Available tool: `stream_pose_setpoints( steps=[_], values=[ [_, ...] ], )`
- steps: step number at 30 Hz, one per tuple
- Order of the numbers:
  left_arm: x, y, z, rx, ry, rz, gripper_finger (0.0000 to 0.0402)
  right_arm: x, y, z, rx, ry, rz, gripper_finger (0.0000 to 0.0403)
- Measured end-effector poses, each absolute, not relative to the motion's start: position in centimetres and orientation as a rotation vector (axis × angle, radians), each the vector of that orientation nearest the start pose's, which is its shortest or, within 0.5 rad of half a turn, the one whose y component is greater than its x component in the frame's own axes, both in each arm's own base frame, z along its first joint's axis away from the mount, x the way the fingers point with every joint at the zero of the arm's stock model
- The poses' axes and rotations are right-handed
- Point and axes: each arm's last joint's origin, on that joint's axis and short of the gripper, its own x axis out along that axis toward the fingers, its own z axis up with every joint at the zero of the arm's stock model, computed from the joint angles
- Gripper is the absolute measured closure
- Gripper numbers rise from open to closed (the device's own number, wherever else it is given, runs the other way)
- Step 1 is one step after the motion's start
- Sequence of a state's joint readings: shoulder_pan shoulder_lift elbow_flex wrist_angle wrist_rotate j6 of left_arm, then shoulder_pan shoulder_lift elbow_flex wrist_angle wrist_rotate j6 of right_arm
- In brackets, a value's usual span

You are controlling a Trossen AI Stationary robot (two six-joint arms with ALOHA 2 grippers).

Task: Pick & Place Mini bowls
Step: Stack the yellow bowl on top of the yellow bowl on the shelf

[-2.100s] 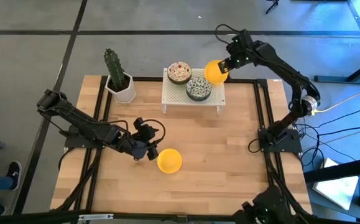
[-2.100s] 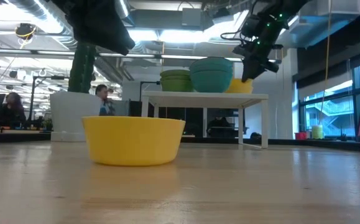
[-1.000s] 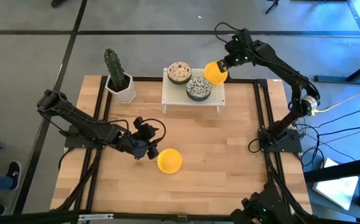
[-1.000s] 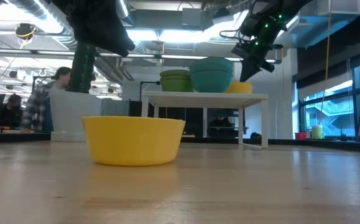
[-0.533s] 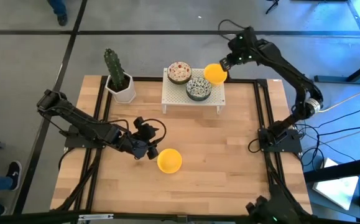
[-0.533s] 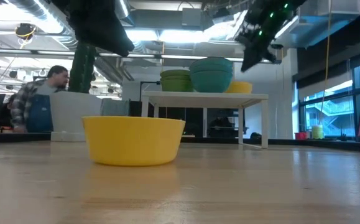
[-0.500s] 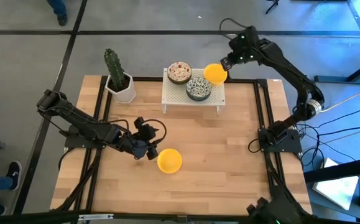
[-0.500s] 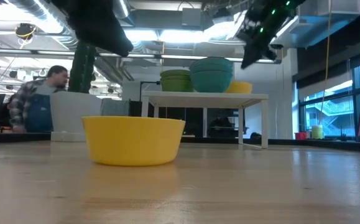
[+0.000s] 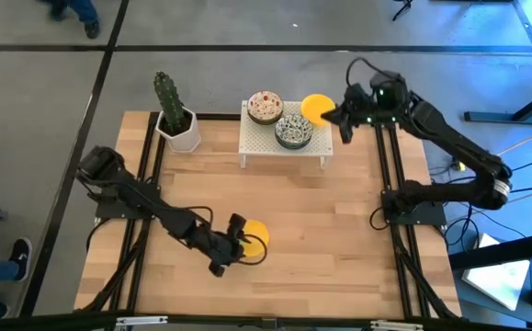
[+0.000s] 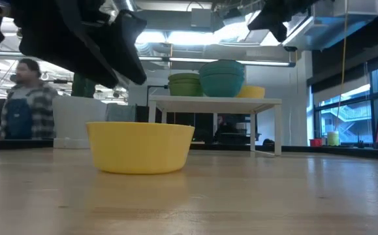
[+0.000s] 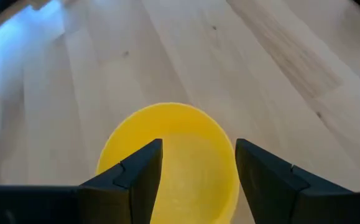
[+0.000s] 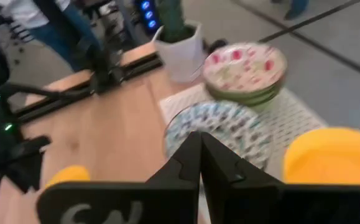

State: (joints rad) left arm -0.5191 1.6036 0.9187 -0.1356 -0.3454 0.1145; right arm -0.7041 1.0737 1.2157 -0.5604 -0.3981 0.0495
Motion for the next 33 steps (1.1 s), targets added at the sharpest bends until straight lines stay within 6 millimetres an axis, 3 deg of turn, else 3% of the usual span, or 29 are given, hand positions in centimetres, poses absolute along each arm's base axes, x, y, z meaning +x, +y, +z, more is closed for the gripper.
stream_pose_setpoints(
  steps=[6, 10, 23, 26, 33],
  values=[
    [28.9, -15.3, 18.5, 0.332, 0.810, -0.283, 0.0204, 17.9, -10.8, 37.8, 0.297, 0.396, -0.206, 0.0393],
    [28.6, -15.0, 17.7, 0.324, 0.896, -0.246, 0.0221, 18.8, -9.3, 37.1, 0.272, 0.433, -0.106, 0.0392],
    [28.9, -14.6, 14.5, 0.365, 1.041, -0.229, 0.0361, 20.5, -3.2, 36.5, -0.021, 0.507, 0.223, 0.0312],
    [28.9, -14.6, 14.6, 0.439, 1.025, -0.249, 0.0391, 20.9, -1.3, 34.9, -0.113, 0.574, 0.347, 0.0298],
    [29.2, -14.5, 15.9, 0.669, 0.956, -0.383, 0.0397, 24.0, 3.2, 30.2, -0.268, 0.533, 0.570, 0.0287]
  ],
)
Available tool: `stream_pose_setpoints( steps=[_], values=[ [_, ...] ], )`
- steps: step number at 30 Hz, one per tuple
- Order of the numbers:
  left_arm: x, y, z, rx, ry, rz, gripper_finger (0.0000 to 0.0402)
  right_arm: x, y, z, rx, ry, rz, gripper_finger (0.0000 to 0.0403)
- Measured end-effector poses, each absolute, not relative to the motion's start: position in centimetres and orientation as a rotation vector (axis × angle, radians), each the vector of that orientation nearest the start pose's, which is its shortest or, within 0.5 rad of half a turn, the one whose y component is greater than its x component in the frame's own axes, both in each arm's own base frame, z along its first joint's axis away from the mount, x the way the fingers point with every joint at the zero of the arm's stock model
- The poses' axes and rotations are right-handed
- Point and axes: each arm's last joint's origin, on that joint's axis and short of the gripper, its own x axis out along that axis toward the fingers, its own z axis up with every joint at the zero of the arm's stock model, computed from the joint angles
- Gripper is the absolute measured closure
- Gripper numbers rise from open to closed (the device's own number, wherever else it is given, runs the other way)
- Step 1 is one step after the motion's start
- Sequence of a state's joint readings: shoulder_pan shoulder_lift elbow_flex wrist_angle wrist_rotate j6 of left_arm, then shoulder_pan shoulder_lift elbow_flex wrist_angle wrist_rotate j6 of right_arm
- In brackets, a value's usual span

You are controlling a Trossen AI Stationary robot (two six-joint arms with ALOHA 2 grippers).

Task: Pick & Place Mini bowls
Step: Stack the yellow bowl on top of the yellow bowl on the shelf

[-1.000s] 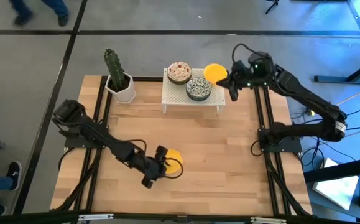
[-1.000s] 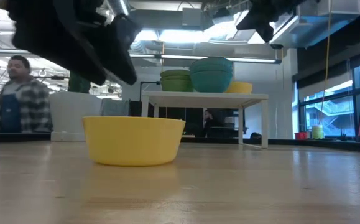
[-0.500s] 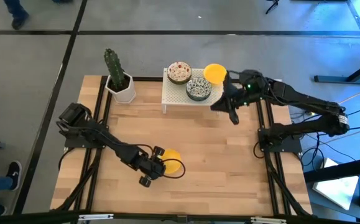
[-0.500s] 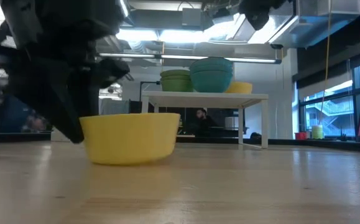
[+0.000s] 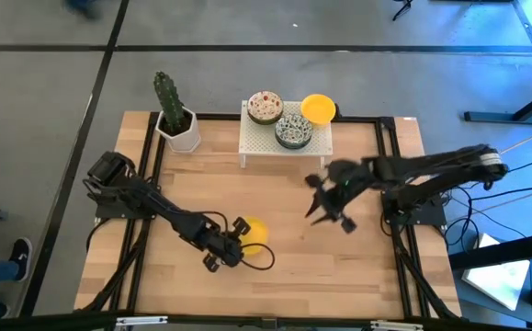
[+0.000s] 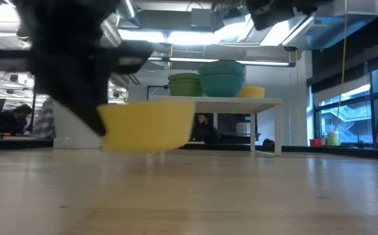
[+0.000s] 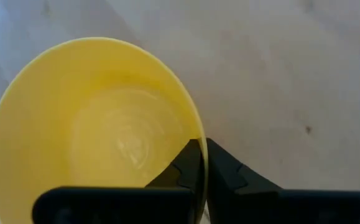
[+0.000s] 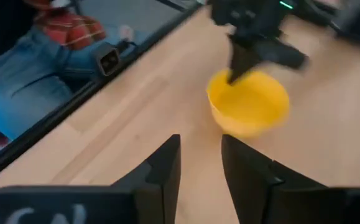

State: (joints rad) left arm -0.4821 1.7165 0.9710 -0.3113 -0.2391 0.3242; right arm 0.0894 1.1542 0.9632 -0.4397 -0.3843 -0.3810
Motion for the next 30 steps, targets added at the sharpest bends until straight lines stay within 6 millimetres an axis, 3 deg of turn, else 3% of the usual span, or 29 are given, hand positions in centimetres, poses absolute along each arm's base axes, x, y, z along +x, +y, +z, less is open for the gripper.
stream_pose_setpoints(
  steps=[4, 12, 18, 25, 30],
  values=[
    [30.7, -13.9, 17.2, 0.651, 0.896, -0.495, 0.0397, 26.3, 5.9, 28.4, -0.357, 0.494, 0.630, 0.0282],
    [32.2, -11.9, 17.8, 0.621, 0.805, -0.608, 0.0398, 30.1, 9.7, 24.9, -0.551, 0.621, 0.680, 0.0271],
    [32.6, -11.5, 18.0, 0.592, 0.768, -0.647, 0.0398, 32.3, 10.4, 23.5, -0.655, 0.676, 0.621, 0.0254],
    [32.6, -11.6, 18.1, 0.592, 0.746, -0.681, 0.0398, 34.4, 11.1, 22.1, -0.669, 0.713, 0.667, 0.0226],
    [32.6, -11.6, 18.1, 0.592, 0.746, -0.681, 0.0398, 35.1, 11.4, 21.4, -0.672, 0.725, 0.711, 0.0246]
  ],
)
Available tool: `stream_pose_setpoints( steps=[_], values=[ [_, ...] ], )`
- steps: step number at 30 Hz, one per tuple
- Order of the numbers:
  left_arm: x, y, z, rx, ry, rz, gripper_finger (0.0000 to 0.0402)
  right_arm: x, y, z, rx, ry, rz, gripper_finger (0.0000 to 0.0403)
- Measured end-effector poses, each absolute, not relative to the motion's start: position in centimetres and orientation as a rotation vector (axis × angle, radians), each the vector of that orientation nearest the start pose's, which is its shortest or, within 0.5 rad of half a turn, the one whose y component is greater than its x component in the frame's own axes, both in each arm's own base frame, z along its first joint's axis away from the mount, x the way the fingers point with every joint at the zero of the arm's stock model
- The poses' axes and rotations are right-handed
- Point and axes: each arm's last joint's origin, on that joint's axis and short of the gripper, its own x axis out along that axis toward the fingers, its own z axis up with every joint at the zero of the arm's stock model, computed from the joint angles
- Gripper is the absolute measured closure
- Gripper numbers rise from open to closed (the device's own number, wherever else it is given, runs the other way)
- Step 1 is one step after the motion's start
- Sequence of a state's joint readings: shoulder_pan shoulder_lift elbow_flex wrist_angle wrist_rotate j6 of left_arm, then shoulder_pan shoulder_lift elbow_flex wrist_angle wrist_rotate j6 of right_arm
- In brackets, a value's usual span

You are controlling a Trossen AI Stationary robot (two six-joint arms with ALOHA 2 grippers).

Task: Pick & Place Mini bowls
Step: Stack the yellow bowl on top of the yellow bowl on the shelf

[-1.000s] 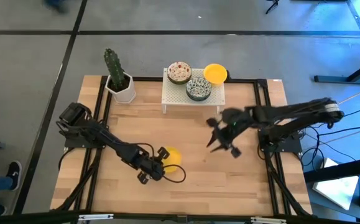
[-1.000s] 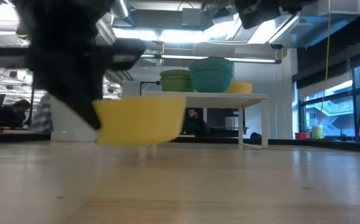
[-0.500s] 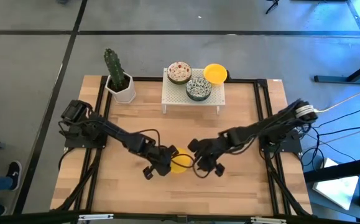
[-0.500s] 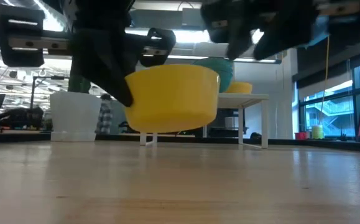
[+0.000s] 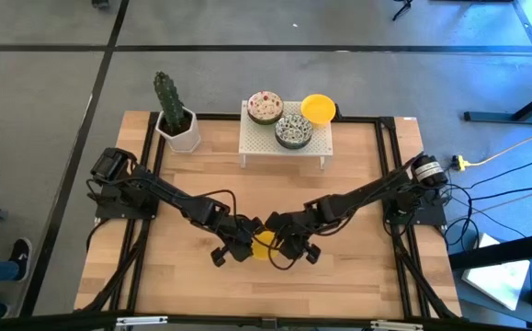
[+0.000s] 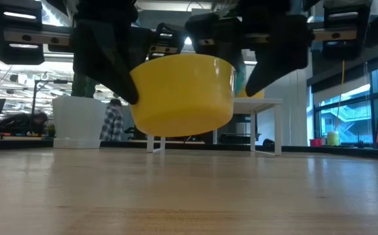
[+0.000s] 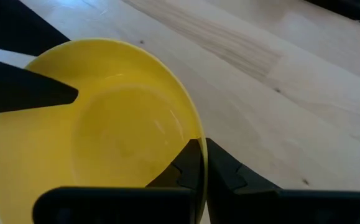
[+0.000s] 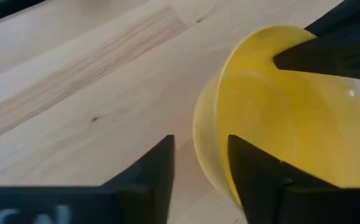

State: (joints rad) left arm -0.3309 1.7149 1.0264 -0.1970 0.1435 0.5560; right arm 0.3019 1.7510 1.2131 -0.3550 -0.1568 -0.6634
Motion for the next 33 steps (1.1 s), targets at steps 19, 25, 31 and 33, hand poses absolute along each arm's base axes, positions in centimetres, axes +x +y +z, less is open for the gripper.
stream_pose_setpoints(
  steps=[19, 25, 31, 33],
  values=[
    [33.3, -11.1, 20.7, 0.391, 0.644, -0.324, 0.0297, 33.6, 10.6, 26.3, -0.617, 1.107, 0.662, 0.0398],
    [32.1, -11.2, 23.5, 0.372, 0.570, -0.314, 0.0216, 32.2, 8.6, 29.1, -0.617, 1.237, 0.475, 0.0400],
    [30.3, -10.6, 25.4, 0.421, 0.595, -0.053, 0.0181, 28.3, 5.2, 34.9, -0.619, 1.189, 0.215, 0.0401],
    [29.8, -10.3, 25.8, 0.421, 0.605, 0.038, 0.0181, 26.3, 3.7, 37.5, -0.606, 1.099, 0.126, 0.0401]
  ],
)
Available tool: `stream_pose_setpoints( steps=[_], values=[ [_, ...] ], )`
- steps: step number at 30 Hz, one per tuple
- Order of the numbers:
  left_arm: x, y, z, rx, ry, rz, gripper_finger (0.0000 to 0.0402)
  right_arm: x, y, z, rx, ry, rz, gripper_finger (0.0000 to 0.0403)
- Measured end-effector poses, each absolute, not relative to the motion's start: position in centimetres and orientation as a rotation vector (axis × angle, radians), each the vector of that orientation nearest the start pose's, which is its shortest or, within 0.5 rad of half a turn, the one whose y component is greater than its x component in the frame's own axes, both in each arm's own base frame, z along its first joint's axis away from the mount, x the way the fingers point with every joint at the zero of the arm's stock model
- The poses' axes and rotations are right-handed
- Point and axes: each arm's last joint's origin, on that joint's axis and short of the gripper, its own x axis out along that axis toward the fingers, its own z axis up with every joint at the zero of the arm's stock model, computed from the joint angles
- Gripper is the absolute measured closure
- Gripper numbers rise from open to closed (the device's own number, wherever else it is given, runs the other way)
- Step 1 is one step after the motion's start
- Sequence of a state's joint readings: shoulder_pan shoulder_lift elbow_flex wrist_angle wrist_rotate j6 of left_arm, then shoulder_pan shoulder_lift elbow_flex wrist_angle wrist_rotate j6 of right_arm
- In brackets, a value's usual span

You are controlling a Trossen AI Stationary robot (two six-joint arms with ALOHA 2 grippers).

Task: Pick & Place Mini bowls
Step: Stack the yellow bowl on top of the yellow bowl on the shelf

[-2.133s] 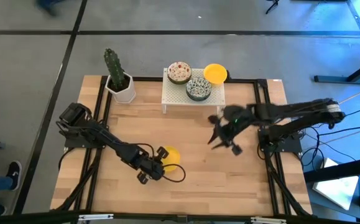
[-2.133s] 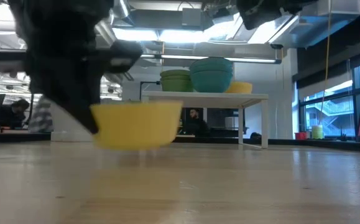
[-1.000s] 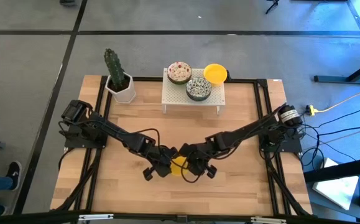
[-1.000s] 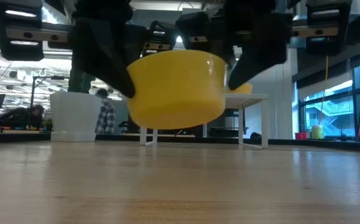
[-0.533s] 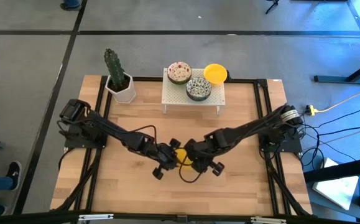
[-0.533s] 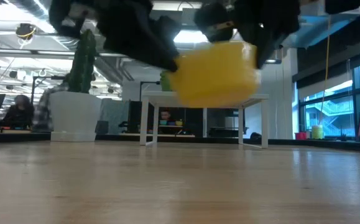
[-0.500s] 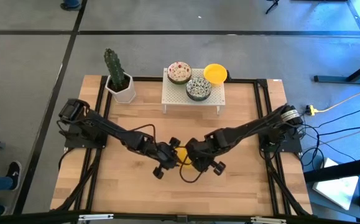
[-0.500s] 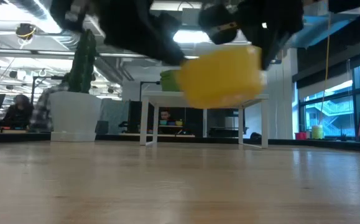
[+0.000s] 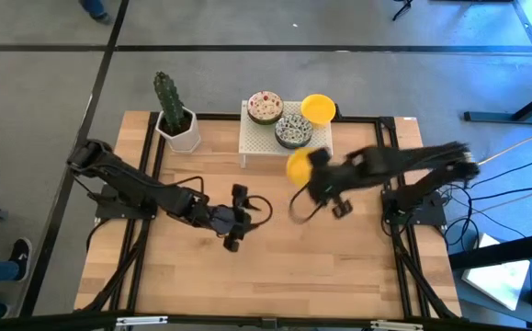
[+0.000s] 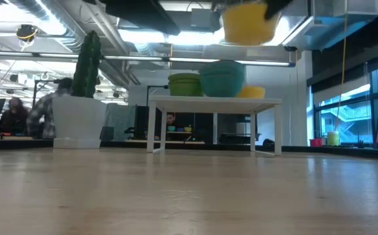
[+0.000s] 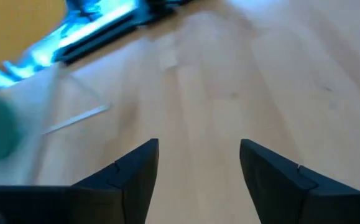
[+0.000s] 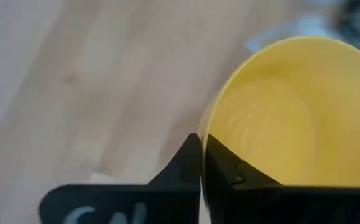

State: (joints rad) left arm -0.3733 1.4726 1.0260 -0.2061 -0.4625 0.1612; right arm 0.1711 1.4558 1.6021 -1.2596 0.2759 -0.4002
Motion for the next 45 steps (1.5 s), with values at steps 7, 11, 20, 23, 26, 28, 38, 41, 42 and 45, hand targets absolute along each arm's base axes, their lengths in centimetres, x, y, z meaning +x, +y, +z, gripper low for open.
stream_pose_setpoints(
  steps=[7, 11, 20, 23, 26, 28, 38, 41, 42, 45],
  values=[
    [29.9, -9.4, 26.7, 0.413, 0.553, 0.174, 0.0190, 20.8, -3.2, 42.6, -0.476, 0.878, -0.264, 0.0401],
    [30.5, -8.2, 27.1, 0.387, 0.512, 0.225, 0.0194, 20.2, -7.7, 42.6, -0.400, 0.894, -0.384, 0.0401],
    [31.0, -6.0, 27.0, 0.245, 0.519, 0.330, 0.0199, 22.0, -15.4, 39.4, -0.246, 0.980, -0.343, 0.0400],
    [30.8, -5.8, 26.7, 0.246, 0.547, 0.335, 0.0199, 22.7, -17.3, 38.1, -0.207, 1.006, -0.331, 0.0400],
    [30.7, -5.8, 26.5, 0.252, 0.576, 0.335, 0.0199, 23.2, -18.8, 36.9, -0.166, 1.023, -0.319, 0.0399],
    [30.5, -5.8, 26.4, 0.249, 0.591, 0.338, 0.0199, 23.5, -19.5, 36.4, -0.153, 1.033, -0.322, 0.0398],
    [30.3, -5.7, 26.1, 0.236, 0.621, 0.356, 0.0199, 23.7, -20.8, 34.9, -0.032, 1.025, -0.236, 0.0347],
    [30.3, -5.7, 26.1, 0.236, 0.621, 0.356, 0.0199, 23.6, -20.9, 34.8, -0.033, 1.047, -0.274, 0.0318],
    [30.3, -5.7, 26.1, 0.236, 0.621, 0.356, 0.0199, 23.6, -20.9, 34.9, -0.033, 1.052, -0.288, 0.0308],
    [30.3, -5.7, 26.1, 0.236, 0.620, 0.357, 0.0199, 23.3, -20.8, 35.1, -0.018, 1.054, -0.318, 0.0286]
  ],
)
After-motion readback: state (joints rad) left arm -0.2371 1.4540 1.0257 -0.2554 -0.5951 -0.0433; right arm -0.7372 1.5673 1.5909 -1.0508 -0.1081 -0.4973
